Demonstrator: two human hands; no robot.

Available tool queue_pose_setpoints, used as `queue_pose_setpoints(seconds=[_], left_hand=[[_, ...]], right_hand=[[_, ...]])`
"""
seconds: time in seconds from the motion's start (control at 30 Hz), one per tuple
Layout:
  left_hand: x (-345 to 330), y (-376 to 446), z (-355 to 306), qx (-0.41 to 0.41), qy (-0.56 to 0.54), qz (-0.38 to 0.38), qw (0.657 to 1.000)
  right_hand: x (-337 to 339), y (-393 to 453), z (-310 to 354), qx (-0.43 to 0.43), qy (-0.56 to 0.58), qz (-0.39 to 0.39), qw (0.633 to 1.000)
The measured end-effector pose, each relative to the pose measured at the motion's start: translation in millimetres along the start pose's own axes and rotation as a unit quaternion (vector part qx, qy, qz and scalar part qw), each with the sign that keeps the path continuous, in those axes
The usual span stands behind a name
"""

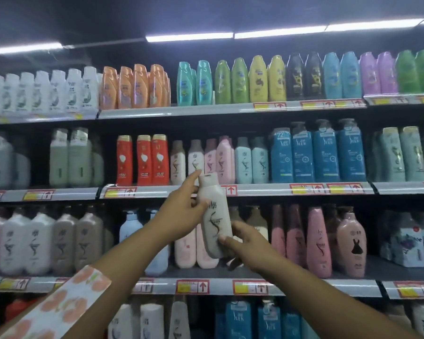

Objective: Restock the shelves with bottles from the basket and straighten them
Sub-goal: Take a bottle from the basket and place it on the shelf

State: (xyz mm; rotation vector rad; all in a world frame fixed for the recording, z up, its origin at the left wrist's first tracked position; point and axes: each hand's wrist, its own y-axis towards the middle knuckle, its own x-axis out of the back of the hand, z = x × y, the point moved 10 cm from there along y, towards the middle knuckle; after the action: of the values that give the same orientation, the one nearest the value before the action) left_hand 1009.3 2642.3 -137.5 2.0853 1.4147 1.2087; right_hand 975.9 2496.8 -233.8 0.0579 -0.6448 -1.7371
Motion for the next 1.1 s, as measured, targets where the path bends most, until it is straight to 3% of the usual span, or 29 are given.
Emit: queue_pose_setpoints(seconds=[0.23,0.6,0.77,0.9,1.1], left_hand=[[44,91,19,-0.010,0.053,-0.027,0.998],[28,200,100,0.093,-0.054,0.017,0.994],[19,227,129,0.124,-0.138,-0.006,0.983],[7,237,169,0.150,-0.134,-0.012,0.980],[5,234,163,0.152,-0.145,-0.017,0.978]], right_hand=[[-1,110,38,0.050,-0.031,-0.033,0.998],[25,258,65,0.120,-0.092,-0.131,0.980],[27,298,46,0.080,-0.155,-0.125,0.977],[23,310,37,0.044,-0.255,-0.111,0.959],[27,305,41,0.017,-0.290,-0.070,0.954]])
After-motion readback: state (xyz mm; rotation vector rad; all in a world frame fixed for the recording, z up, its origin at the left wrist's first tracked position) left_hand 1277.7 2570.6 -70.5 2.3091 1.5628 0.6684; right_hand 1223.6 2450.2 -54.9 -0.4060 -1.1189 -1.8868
